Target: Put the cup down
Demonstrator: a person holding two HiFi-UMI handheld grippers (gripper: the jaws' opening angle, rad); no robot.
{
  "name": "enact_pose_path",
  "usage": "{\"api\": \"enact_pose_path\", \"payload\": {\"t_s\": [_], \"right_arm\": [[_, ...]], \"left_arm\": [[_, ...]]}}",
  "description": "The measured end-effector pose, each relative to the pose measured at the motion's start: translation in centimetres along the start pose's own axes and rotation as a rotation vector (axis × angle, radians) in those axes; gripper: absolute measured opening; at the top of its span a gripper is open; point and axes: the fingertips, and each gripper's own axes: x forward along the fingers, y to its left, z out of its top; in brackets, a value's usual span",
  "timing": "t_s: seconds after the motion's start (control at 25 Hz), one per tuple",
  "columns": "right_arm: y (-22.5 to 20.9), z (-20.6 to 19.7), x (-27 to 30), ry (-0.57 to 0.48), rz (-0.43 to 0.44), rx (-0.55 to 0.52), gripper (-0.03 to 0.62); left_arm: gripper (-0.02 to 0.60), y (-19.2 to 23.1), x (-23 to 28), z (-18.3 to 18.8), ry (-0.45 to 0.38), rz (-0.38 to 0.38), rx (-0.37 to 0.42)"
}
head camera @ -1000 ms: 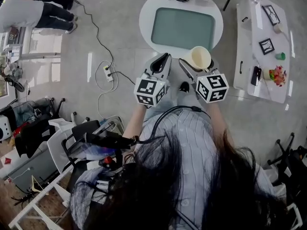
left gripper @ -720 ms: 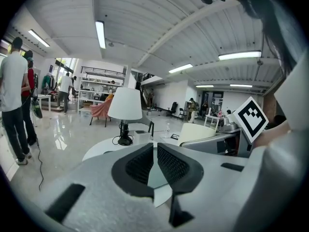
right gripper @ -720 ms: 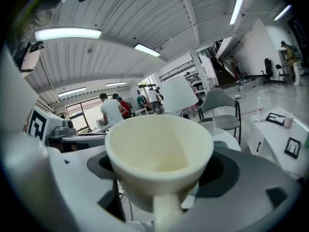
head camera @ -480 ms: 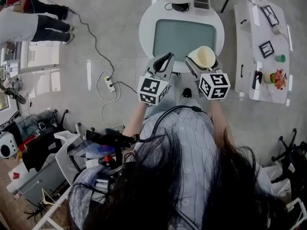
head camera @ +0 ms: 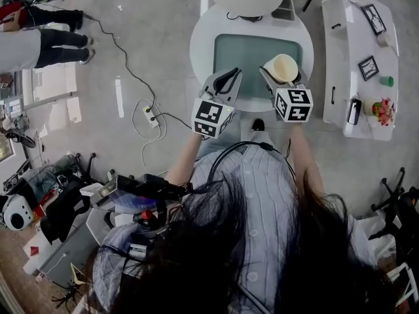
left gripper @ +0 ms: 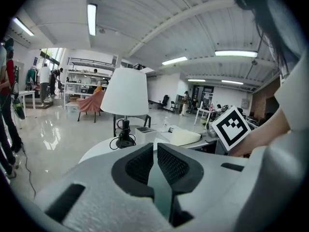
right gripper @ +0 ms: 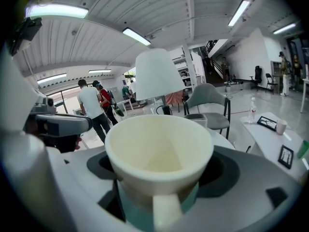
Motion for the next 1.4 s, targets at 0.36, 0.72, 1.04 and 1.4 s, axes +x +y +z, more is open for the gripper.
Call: {"api": "enact_pose_path", "payload": {"t_s": [0.36,0.72,1.04,1.4], "right_arm": [[-3.2,-1.3,5.9,0.088,-0.060,-0.084,0.417],[-4.6,-4.3,8.3,0.169,-0.096,-0.124,0.419],[-4.9,-4.4,9.0,0.144,-0.104,-0.118,0.419],[-4.7,-4.8,9.1,0.206,-0.097,-0.129,0.419]], "left_arm": [[0.037,2.0,3.3,0.1,0.025,-0.050,0.009],[0.037,3.1,4.2,-0.8,0.059,-0.052,0.003],[0.036,3.3,4.2,-1.2,0.068,-0.048,0.002],[0.037,3.3,4.0,-1.5,0.073,-0.035,0.013]]}}
